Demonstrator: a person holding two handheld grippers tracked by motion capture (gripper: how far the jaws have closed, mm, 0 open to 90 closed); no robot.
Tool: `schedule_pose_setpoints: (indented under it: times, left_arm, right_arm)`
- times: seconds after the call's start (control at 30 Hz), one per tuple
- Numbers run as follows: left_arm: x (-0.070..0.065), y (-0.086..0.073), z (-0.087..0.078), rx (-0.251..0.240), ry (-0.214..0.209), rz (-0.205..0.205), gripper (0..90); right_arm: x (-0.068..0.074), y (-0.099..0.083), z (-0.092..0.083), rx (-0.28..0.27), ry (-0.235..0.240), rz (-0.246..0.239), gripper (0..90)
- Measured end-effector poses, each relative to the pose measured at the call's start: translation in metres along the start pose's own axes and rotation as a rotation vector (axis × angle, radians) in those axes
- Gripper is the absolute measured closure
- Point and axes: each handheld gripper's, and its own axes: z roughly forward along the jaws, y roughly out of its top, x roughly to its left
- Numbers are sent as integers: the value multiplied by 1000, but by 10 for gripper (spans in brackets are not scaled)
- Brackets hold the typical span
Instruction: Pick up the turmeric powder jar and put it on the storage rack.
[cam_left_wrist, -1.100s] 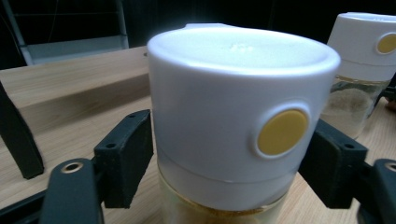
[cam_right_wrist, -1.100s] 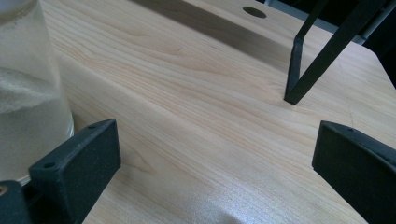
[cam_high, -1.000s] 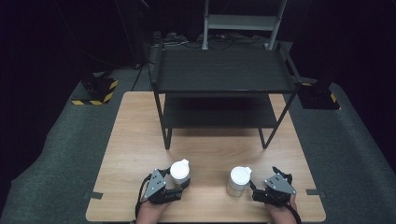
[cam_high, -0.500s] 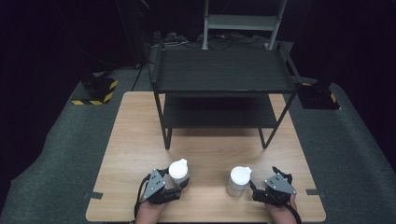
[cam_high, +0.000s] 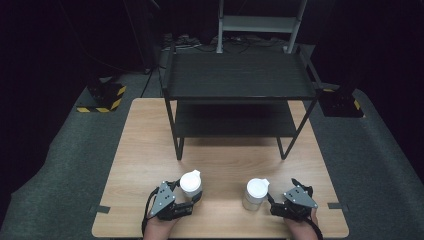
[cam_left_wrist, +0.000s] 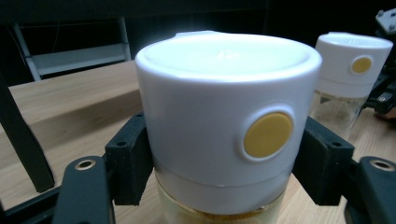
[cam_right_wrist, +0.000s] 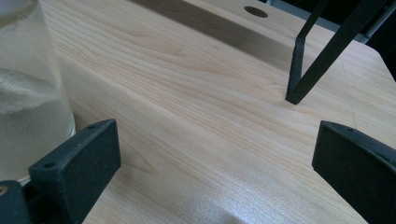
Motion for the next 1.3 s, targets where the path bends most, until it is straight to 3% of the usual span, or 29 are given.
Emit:
schedule_pose_setpoints:
  times: [0.5, 0.93, 1.3]
  left_arm:
    - [0, 31, -10, -42, 10, 12, 302]
    - [5, 70, -12, -110, 28, 39, 302]
    - [13, 103, -10, -128, 20, 60, 302]
  right_arm:
    - [1, 0, 0, -1, -3, -2, 5]
    - [0, -1, 0, -3, -1, -1, 5]
    - [-1, -1, -1, -5, 2, 4, 5]
